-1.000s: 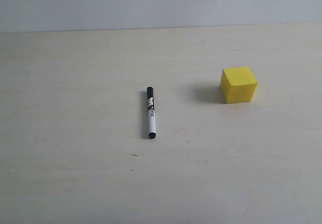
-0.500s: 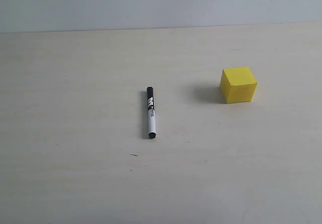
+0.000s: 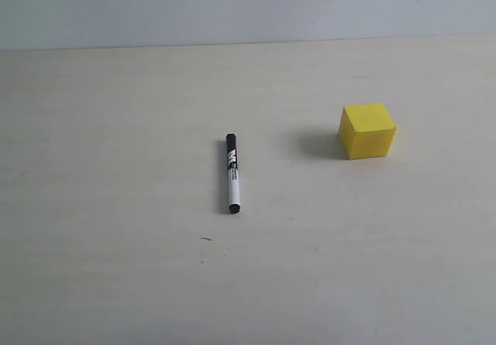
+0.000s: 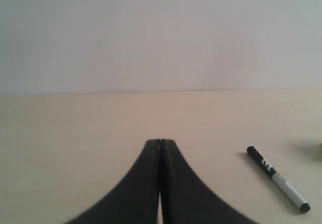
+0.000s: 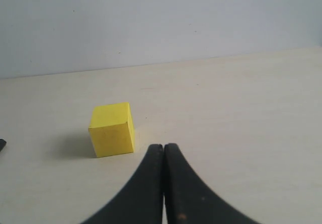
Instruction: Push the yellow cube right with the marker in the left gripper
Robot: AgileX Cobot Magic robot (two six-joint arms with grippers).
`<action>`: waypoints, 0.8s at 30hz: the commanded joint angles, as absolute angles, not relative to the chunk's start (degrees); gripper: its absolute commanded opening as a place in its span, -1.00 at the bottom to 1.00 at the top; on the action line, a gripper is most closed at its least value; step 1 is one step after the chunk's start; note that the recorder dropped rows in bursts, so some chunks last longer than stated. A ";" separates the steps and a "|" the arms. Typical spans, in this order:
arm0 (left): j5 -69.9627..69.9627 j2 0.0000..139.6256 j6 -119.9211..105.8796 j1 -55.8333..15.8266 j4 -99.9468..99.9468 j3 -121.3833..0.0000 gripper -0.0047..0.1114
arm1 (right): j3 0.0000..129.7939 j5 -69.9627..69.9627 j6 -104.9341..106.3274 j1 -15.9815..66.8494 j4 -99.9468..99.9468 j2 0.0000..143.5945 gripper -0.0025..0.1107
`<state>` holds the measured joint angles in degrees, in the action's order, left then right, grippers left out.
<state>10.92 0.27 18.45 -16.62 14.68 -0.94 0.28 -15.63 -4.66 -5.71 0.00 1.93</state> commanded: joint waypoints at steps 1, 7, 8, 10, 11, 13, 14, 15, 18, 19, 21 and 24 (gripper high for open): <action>11.51 0.00 21.42 -16.43 14.41 0.00 -0.90 | 0.00 -15.13 -4.56 -5.65 0.00 2.05 -0.96; 21.27 0.00 21.54 -16.43 15.06 0.00 -0.90 | 0.00 -15.13 -4.56 -5.65 0.00 2.05 -0.96; 21.27 0.00 21.54 -16.43 15.06 0.00 -0.90 | 0.00 -15.13 -4.56 -5.65 0.00 2.05 -0.96; 21.27 0.00 21.54 -16.43 15.06 0.00 -0.90 | 0.00 -15.13 -4.56 -5.65 0.00 2.05 -0.96; 21.27 0.00 21.54 -16.43 15.06 0.00 -0.90 | 0.00 -15.13 -4.56 -5.65 0.00 2.05 -0.96; 21.27 0.00 21.52 -16.43 15.06 0.00 -0.90 | 0.00 -15.13 -4.56 -5.65 0.00 2.05 -0.96; 21.27 0.00 21.52 -16.43 15.06 0.00 -0.90 | 0.00 -15.13 -4.56 -5.65 0.00 2.05 -0.96; 21.27 0.00 21.52 -16.43 15.06 0.00 -0.90 | 0.00 -15.13 -4.56 -5.65 0.00 2.05 -0.96; 21.27 0.00 21.52 -16.43 15.06 0.00 -0.90 | 0.00 -15.13 -4.56 -5.65 0.00 2.05 -0.96; 21.27 0.00 21.52 -16.43 15.06 0.00 -0.90 | 0.00 -15.13 -4.56 -5.65 0.00 2.05 -0.96; 21.27 0.00 21.52 -16.43 15.06 0.00 -0.90 | 0.00 -15.13 -4.56 -5.65 0.00 2.05 -0.96; 21.27 0.00 21.52 -16.43 15.06 0.00 -0.90 | 0.00 -15.13 -4.56 -5.65 0.00 2.05 -0.96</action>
